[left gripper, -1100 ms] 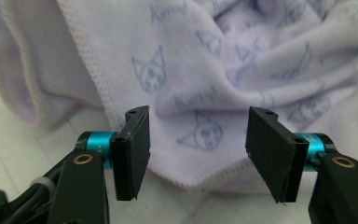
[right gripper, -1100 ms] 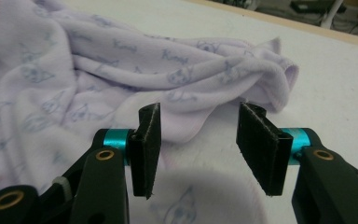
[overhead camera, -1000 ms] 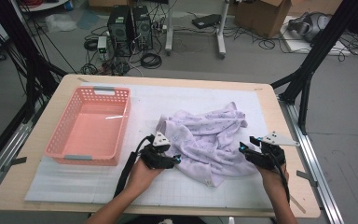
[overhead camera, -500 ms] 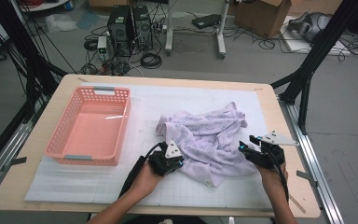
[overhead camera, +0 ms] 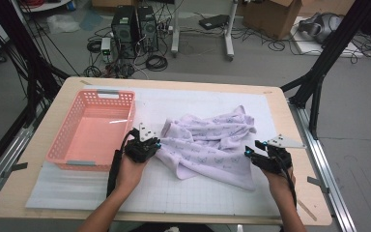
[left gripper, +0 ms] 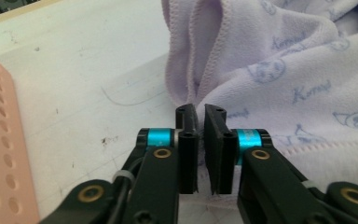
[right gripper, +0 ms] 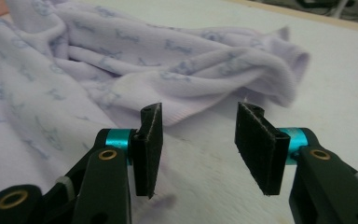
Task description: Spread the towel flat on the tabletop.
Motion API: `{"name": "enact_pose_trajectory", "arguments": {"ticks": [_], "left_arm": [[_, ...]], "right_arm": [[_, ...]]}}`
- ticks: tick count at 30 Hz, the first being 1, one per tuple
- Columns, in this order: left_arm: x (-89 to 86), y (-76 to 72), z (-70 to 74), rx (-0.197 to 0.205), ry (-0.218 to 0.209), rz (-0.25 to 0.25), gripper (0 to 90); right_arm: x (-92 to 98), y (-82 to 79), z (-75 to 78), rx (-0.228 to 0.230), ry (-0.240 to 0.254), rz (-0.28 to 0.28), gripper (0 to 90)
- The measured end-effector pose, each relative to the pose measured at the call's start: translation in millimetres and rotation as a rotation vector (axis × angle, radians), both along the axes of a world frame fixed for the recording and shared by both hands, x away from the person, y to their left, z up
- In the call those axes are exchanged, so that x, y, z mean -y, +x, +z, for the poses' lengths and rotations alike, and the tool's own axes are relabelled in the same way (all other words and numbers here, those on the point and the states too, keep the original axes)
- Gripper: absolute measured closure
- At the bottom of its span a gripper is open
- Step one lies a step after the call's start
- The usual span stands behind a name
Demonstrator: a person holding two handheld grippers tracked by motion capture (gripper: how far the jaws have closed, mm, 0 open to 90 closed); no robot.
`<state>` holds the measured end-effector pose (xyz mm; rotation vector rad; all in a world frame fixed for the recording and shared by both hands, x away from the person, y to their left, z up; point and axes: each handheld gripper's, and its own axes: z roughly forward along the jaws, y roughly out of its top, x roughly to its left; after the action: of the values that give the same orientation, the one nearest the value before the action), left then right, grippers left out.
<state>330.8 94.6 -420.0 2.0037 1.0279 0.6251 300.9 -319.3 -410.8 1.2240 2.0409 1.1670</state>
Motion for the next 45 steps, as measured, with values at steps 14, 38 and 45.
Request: {"name": "enact_pose_trajectory", "arguments": {"ticks": [14,38,45], "left_arm": [[3.6,-2.7,2.5,0.01,-0.132,-0.079,49.1],[16.4,-11.7,-8.0,-0.04,-0.042,-0.148,47.7],[16.9,-17.1,-14.5,-0.069,-0.029,-0.158,47.4]], "right_arm": [[-66.0,45.6,-31.2,-0.197,-0.12,0.161,57.0],[-42.9,90.6,-5.4,0.025,-0.228,-0.172,63.7],[-25.8,46.3,3.6,0.003,-0.151,0.003,53.4]]}}
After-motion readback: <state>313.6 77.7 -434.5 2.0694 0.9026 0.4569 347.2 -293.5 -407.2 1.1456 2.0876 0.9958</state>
